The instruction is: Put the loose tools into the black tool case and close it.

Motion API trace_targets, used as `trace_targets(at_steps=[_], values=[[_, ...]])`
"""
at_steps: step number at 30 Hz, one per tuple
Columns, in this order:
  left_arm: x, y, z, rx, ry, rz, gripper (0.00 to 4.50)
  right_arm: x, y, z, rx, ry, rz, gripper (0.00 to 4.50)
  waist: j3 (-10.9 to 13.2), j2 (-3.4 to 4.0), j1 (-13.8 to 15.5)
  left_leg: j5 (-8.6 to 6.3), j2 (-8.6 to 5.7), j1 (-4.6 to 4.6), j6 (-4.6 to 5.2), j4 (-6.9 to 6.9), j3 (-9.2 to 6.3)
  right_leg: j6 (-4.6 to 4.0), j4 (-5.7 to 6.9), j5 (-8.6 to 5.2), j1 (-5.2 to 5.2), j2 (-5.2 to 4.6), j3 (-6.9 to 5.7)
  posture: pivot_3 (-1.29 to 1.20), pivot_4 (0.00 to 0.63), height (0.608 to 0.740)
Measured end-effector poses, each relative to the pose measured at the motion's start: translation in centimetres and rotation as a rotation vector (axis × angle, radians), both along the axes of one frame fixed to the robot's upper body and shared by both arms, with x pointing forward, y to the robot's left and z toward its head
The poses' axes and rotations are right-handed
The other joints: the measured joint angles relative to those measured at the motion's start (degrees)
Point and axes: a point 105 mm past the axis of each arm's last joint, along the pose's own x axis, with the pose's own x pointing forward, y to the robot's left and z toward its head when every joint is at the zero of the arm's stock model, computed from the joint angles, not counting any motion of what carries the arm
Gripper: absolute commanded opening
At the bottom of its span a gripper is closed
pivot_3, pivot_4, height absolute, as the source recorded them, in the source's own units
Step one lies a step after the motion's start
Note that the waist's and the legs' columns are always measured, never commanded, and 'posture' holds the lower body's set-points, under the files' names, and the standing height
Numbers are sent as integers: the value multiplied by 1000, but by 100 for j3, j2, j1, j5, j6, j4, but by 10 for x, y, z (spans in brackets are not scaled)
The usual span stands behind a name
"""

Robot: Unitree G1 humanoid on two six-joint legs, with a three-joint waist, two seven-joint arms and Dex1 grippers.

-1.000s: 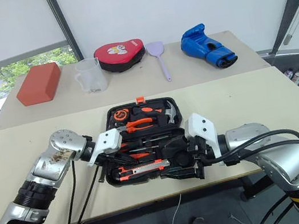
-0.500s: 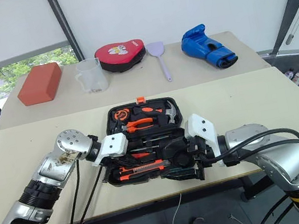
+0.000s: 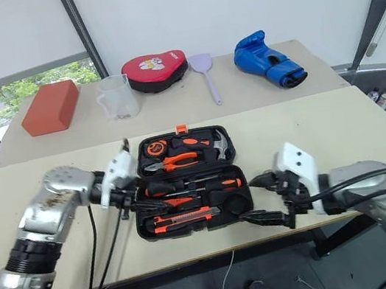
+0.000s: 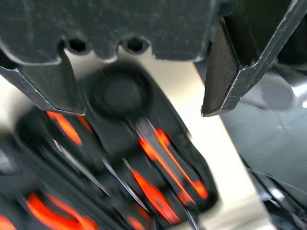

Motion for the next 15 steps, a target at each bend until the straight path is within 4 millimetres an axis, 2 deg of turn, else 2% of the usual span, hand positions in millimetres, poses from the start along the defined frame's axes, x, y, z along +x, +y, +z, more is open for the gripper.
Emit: trace_targets(at_steps=[2, 3, 6, 9, 14, 15], values=[[-4, 0, 3, -9, 9, -8, 4390, 3, -10, -5, -28, 2, -29, 4500, 0, 0, -10, -1, 0, 4, -3, 2, 3, 0, 1, 0, 5, -1, 2, 0, 150, 740], [-7, 1, 3, -14, 37, -19, 4486, 5, -14, -7, -37, -3, -41, 4500, 0, 0, -18, -1, 1, 6, -6, 2, 6, 0, 2, 0, 6, 0, 5, 0, 150, 740], [-15, -1, 5, -39, 95, -54, 4486, 15, -22, -14, -61, -15, -73, 4500, 0, -1, -18, -1, 4, 7, -7, 1, 6, 0, 4, 0, 7, 0, 5, 0, 150, 740], [-21, -6, 8, -51, 110, -84, 4486, 35, -24, -30, -103, -44, -117, 4500, 0, -1, -22, 0, 3, 8, -7, 1, 7, 0, 5, 0, 7, 0, 6, 0, 150, 740], [-21, -10, 9, -52, 97, -68, 4486, 58, -28, -44, -136, -60, -179, 4500, 1, 0, -12, 2, 1, 4, -6, 0, 7, -2, 2, 0, 3, -1, 6, 0, 150, 740], [-21, -10, 9, -48, 91, -66, 4497, 63, -28, -47, -142, -61, -185, 4243, 1, 0, -7, 2, 1, 5, -6, 0, 6, -2, 2, 0, 3, -1, 5, 0, 150, 740]])
